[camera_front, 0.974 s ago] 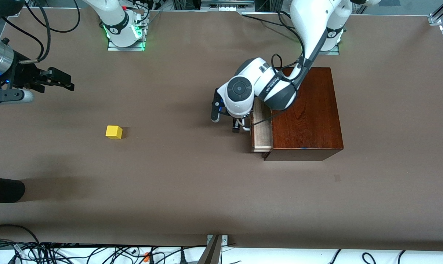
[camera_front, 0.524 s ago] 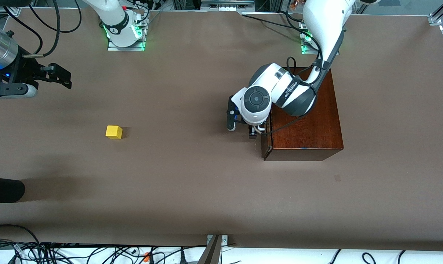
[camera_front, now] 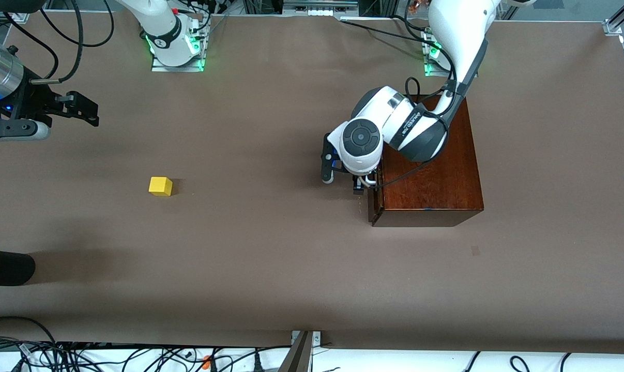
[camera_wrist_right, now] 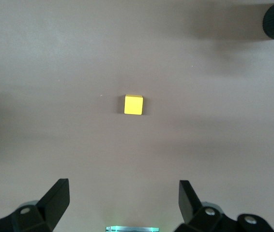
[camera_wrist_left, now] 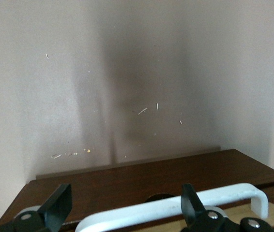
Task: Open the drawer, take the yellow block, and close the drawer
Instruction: 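Push the drawer shut with the left gripper while the right gripper retracts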
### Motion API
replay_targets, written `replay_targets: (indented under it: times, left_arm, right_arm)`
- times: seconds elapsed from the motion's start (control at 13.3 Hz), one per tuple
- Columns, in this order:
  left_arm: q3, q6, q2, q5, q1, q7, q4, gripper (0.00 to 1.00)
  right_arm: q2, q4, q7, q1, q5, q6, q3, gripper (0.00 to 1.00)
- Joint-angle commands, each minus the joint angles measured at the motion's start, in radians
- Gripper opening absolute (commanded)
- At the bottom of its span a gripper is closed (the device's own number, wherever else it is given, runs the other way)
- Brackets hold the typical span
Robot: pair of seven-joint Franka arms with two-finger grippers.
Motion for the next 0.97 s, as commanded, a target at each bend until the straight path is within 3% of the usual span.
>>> replay_targets:
  times: [0.0, 0.22, 0.45, 0.67, 0.9]
  left_arm:
    - [-0.001, -0.040, -0.026, 0.042, 0.004, 0.013, -0.004, 1.00]
    - [-0.014, -0.041, -0.034, -0.011, 0.002, -0.056, 0.023, 1.00]
    - [-0.005, -0.144, -0.135, -0.074, 0.016, -0.203, 0.046, 1.00]
    - [0.002, -0.360, -0.212, -0.085, 0.111, -0.390, 0.106, 1.00]
    - [0.022, -0.408, -0.282, -0.080, 0.226, -0.494, 0.123, 1.00]
  right_arm:
    - [0.001, 0.021, 0.011, -0.005, -0.001, -0.018, -0.002, 1.00]
    - [0.005, 0.022, 0.011, -0.004, 0.006, -0.007, -0.001, 1.00]
    - [0.006, 0.021, 0.011, -0.004, 0.008, 0.008, -0.001, 1.00]
    - [0.006, 0.021, 0.011, -0.004, 0.026, 0.013, -0.001, 1.00]
    - [0.006, 0.021, 0.011, -0.005, 0.026, 0.014, -0.002, 1.00]
